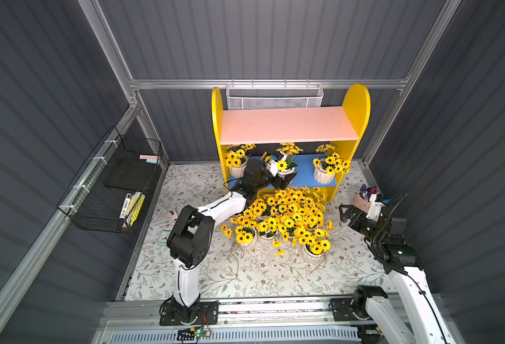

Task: Take the sunflower pots off the shelves
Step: Pick up the sunflower pot from the shelf, then place the sunflower pot at the center of the board.

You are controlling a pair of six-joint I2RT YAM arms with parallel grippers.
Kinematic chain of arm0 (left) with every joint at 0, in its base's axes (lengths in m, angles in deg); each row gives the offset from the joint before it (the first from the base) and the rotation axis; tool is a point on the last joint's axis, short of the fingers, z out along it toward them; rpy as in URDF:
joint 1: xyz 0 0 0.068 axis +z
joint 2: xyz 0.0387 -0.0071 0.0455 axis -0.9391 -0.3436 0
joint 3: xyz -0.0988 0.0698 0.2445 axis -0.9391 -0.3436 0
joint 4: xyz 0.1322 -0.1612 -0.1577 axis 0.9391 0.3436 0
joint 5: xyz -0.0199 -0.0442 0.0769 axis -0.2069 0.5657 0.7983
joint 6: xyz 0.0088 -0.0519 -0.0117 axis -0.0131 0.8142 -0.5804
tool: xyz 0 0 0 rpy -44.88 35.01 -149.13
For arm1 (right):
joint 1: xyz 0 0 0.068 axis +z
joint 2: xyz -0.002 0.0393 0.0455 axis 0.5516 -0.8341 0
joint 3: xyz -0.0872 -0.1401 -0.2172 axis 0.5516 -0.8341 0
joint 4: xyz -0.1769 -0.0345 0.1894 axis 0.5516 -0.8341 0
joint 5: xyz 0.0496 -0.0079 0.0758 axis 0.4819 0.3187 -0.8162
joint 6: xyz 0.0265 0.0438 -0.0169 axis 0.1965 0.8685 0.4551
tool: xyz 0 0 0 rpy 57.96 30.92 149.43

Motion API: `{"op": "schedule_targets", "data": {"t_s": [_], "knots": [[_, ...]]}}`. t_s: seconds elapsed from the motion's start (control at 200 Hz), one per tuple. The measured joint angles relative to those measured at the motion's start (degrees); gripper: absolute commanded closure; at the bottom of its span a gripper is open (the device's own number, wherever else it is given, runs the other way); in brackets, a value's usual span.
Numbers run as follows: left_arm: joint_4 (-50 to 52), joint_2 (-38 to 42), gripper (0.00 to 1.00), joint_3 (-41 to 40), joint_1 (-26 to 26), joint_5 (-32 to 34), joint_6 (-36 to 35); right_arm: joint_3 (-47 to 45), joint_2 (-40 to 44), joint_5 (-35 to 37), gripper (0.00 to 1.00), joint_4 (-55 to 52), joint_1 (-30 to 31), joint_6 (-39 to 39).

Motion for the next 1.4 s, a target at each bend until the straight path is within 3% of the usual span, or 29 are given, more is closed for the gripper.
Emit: {"op": "schedule_targets", "data": {"t_s": [0.18, 0.54, 0.765, 1.036, 1.186, 1.401], "knots": [[-0.2, 12.8, 1.0, -10.0, -4.2, 4.8, -1.4, 0.0, 0.0, -1.7, 0.01, 0.0, 0.0, 1.0], [6.7, 42.0, 1.0, -34.0, -19.3, 17.2, 1.9, 0.7, 0.0, -6.3, 0.01, -0.7, 0.0, 1.7], [8.5, 51.6, 1.0, -45.4, -31.2, 23.6, 7.8, 2.9, 0.8, -7.0, 0.01, -1.6, 0.0, 1.5], [4.9, 49.5, 1.0, -56.9, -43.0, 29.2, 14.1, 3.0, 1.2, -6.6, 0.01, -2.3, 0.0, 1.2], [-6.0, 43.2, 1.0, -62.1, -44.5, 32.2, 16.4, 3.0, 0.5, -4.7, 0.01, -2.3, 0.0, 0.8], [-22.6, 26.8, 1.0, -65.4, -45.0, 36.9, 16.5, 3.0, -0.1, -3.3, 0.01, -2.3, 0.0, -0.1]]}}
